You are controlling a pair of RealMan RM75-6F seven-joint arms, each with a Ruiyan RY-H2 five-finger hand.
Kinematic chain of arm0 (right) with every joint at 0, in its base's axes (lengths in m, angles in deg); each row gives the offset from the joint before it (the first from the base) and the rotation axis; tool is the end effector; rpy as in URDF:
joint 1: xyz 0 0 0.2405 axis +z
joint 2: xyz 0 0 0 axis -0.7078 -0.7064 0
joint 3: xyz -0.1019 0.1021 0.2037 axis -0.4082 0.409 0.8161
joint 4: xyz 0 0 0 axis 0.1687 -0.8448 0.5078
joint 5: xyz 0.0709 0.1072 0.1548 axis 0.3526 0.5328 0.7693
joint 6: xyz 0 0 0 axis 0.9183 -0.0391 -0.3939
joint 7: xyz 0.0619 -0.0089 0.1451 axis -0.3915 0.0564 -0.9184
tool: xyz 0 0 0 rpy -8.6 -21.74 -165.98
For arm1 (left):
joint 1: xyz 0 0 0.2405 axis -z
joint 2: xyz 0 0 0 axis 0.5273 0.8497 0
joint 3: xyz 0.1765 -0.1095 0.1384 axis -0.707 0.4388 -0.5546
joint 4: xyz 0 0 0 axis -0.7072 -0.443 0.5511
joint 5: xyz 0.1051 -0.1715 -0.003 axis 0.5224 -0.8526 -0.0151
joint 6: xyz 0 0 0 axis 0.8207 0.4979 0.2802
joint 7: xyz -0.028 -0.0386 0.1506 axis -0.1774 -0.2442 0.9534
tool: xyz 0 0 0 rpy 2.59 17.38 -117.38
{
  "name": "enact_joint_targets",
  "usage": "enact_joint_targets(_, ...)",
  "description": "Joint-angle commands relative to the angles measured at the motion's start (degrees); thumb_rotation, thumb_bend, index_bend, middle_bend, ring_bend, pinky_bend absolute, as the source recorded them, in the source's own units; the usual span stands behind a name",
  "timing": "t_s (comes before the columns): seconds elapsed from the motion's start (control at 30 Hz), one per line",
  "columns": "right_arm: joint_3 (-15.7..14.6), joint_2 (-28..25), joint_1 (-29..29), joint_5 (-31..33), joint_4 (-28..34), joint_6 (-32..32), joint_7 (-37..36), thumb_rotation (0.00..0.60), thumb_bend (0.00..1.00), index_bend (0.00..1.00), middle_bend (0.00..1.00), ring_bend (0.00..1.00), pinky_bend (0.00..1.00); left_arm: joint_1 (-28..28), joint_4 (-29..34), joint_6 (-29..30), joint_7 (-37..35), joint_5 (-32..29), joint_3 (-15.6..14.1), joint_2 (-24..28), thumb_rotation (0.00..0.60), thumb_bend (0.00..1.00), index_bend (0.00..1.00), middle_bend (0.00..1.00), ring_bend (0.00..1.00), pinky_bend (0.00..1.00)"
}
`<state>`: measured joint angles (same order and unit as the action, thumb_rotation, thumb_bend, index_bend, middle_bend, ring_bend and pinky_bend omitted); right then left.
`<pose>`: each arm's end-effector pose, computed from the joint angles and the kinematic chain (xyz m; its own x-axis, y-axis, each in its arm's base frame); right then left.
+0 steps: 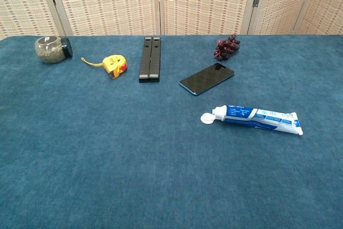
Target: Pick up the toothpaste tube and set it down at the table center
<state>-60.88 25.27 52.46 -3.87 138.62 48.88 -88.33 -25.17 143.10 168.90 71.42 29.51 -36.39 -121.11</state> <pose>-0.2815 -0.1972 0.1663 0.2332 -0.0692 0.9700 -0.9624 -0.1592 0.2200 -0.2810 0.2072 0.1589 0.4258 -0.0119 0.9047 0.9034 0.0621 -0.4243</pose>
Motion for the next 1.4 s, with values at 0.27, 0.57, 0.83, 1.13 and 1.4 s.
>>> enact_joint_targets(0.27,-0.26,0.36,0.11,-0.47,0.04,-0.17,0.3,0.6,0.14,0.22,0.26,0.22,0.24,-0.66,-0.22,0.53,-0.59,0.42,-0.53,0.08,0.6,0.07,0.11,0.02,0.0,0.13)
enact_joint_targets(0.57,0.36,1.93,2.33,2.08,0.87,-5.18,3.2,0.6,0.14,0.22,0.26,0.22,0.25,-1.06,-0.55,0.75,-1.82,0.91,-0.8,0.11,0.6,0.07,0.11,0.02,0.0,0.13)
enact_joint_targets(0.83,2.03,7.22,6.95,6.02,-1.41,-13.12,6.6,0.6,0.14,0.22,0.26,0.22,0.25,-1.48,-0.89,0.72,-2.67,1.16,-1.23,0.1,0.6,0.07,0.11,0.02,0.0,0.13)
enact_joint_targets(1.13,4.87,13.71,12.85,11.15,-6.17,-21.55,8.51,0.6,0.18,0.22,0.28,0.22,0.27,-1.69,-1.34,0.66,-3.2,0.93,-1.18,-0.03,0.6,0.07,0.12,0.02,0.0,0.13)
enact_joint_targets(1.4,6.28,18.15,17.86,14.74,-9.3,-28.36,11.35,0.6,0.18,0.23,0.31,0.22,0.29,-1.87,-1.71,0.7,-3.56,0.88,-1.15,-0.08,0.6,0.07,0.14,0.02,0.0,0.13)
